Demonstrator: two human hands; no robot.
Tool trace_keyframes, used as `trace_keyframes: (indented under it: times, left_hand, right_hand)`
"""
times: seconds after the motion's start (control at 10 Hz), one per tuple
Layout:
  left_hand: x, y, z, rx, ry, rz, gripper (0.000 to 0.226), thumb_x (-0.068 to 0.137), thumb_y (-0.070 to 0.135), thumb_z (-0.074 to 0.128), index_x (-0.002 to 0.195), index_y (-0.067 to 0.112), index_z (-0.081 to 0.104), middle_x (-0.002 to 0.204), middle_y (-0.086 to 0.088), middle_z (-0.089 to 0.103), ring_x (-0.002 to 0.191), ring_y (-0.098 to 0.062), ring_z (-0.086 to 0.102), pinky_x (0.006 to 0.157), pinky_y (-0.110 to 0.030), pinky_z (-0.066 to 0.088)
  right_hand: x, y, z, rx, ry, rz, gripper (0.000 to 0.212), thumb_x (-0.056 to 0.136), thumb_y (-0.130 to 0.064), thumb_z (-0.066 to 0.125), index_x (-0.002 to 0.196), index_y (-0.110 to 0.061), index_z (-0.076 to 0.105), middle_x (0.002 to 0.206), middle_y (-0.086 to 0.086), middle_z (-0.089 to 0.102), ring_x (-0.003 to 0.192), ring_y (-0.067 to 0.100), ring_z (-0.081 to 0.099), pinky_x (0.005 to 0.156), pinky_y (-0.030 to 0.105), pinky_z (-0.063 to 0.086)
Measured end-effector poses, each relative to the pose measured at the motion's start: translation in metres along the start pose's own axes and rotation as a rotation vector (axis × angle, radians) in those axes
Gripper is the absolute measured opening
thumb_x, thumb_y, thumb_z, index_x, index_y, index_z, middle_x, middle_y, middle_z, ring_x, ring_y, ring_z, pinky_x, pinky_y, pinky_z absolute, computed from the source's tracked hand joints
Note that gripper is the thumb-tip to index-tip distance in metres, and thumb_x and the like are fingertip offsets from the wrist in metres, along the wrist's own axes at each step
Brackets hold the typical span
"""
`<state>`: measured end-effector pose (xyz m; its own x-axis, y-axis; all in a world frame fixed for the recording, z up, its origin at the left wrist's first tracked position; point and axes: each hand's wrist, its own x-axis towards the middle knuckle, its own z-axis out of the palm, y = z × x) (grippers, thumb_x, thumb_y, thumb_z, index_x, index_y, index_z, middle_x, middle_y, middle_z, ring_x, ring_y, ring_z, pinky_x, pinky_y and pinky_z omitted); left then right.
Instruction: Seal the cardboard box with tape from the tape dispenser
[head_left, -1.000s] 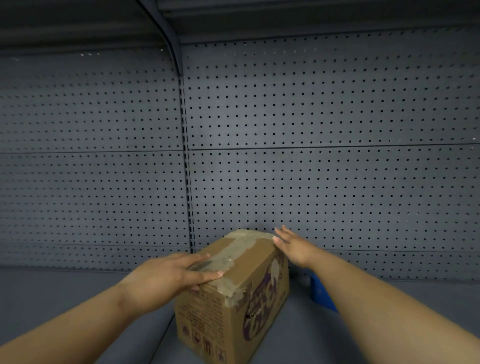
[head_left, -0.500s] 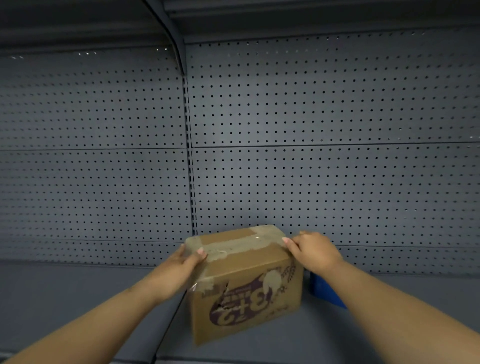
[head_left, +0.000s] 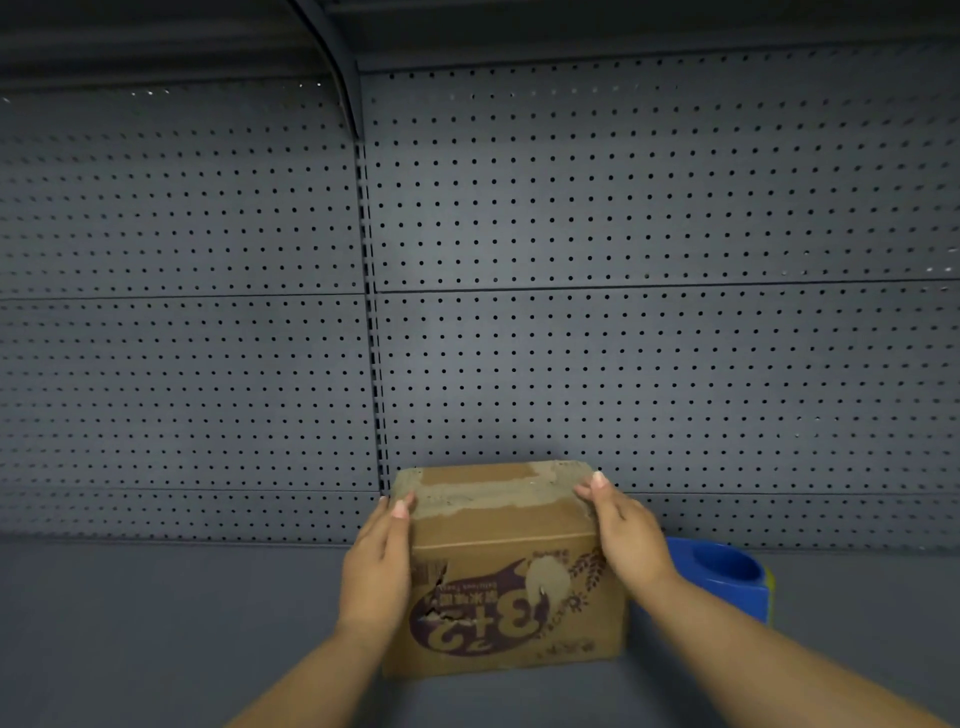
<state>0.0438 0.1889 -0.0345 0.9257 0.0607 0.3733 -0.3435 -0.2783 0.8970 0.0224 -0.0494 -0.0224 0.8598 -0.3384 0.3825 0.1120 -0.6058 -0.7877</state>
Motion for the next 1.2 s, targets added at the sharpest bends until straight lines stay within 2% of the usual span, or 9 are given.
trace_keyframes:
  times: [0.1,0.2,0.3,0.5,0.7,0.8,1.0,1.1,1.2]
  left_hand:
    - [0.002,0.001,0.014,-0.034,0.11,-0.018,0.04,0.096,0.037,0.032,0.12,0.022,0.061,0.141,-0.004,0.047,0.133,-0.018,0.038,0.113,-0.036,0.025]
    - [0.007,-0.001,0.025,0.018,0.179,-0.021,0.043,0.097,0.036,0.03,0.116,0.018,0.064,0.139,-0.006,0.049,0.13,-0.02,0.042,0.11,-0.034,0.03]
    - [0.014,-0.005,0.033,0.108,0.184,0.018,0.047,0.096,0.036,0.027,0.114,0.016,0.066,0.134,-0.007,0.055,0.125,-0.023,0.047,0.105,-0.038,0.038]
    - [0.027,-0.016,0.026,0.417,0.08,0.153,0.044,0.097,0.034,0.03,0.124,0.014,0.058,0.141,-0.006,0.048,0.132,-0.019,0.041,0.102,-0.03,0.036]
    - [0.03,-0.022,0.022,0.479,0.042,0.253,0.081,0.076,0.059,0.007,0.124,0.018,0.058,0.141,-0.005,0.048,0.132,-0.017,0.042,0.098,-0.03,0.04]
    - [0.027,-0.021,0.021,0.452,0.042,0.253,0.08,0.077,0.06,0.01,0.123,0.017,0.059,0.139,-0.006,0.05,0.132,-0.017,0.041,0.099,-0.03,0.039]
    - [0.023,-0.013,0.014,0.394,-0.053,0.235,0.047,0.095,0.04,0.032,0.128,0.014,0.054,0.144,-0.006,0.043,0.137,-0.015,0.031,0.107,-0.022,0.023]
    - [0.02,-0.004,0.001,0.224,-0.172,0.142,0.048,0.094,0.043,0.034,0.133,0.02,0.048,0.146,0.002,0.037,0.139,-0.012,0.025,0.112,-0.028,0.017]
    - [0.031,0.009,-0.008,-0.052,-0.36,-0.152,0.071,0.079,0.072,0.03,0.141,0.038,0.029,0.143,0.019,0.026,0.135,-0.008,0.024,0.116,-0.042,0.018]
  right_hand:
    - [-0.007,-0.001,0.008,-0.035,0.18,0.007,0.055,0.097,-0.04,0.019,0.115,-0.013,0.063,0.133,0.006,0.055,0.131,0.019,0.04,0.103,0.034,0.034]
    - [-0.006,0.002,0.008,-0.114,0.264,0.005,0.057,0.096,-0.042,0.018,0.11,-0.015,0.066,0.128,0.006,0.06,0.126,0.021,0.047,0.097,0.036,0.041]
    - [-0.004,0.005,0.007,-0.192,0.313,-0.006,0.058,0.096,-0.042,0.018,0.105,-0.016,0.068,0.121,0.005,0.065,0.12,0.022,0.052,0.087,0.034,0.045]
    - [0.001,0.01,0.013,-0.33,0.398,-0.118,0.064,0.089,-0.039,0.013,0.102,-0.013,0.07,0.11,0.012,0.07,0.107,0.027,0.062,0.076,0.032,0.049]
    - [0.0,0.016,0.014,-0.3,0.463,-0.16,0.076,0.085,-0.047,0.007,0.097,-0.011,0.072,0.109,0.014,0.07,0.102,0.029,0.065,0.078,0.036,0.052]
    - [-0.001,0.016,0.015,-0.29,0.467,-0.155,0.075,0.085,-0.047,0.007,0.096,-0.011,0.072,0.108,0.013,0.071,0.103,0.028,0.065,0.079,0.036,0.052]
    - [-0.006,0.008,0.008,-0.268,0.333,-0.072,0.056,0.095,-0.039,0.021,0.104,-0.011,0.069,0.118,0.011,0.066,0.117,0.024,0.056,0.093,0.032,0.043]
    - [-0.006,-0.003,-0.009,-0.033,0.113,0.063,0.048,0.096,-0.043,0.027,0.111,-0.018,0.065,0.124,0.005,0.062,0.117,0.019,0.052,0.094,0.03,0.036]
    - [-0.007,-0.024,-0.039,0.142,-0.07,0.214,0.055,0.088,-0.061,0.023,0.126,-0.032,0.052,0.138,-0.001,0.048,0.125,0.018,0.043,0.104,0.036,0.029]
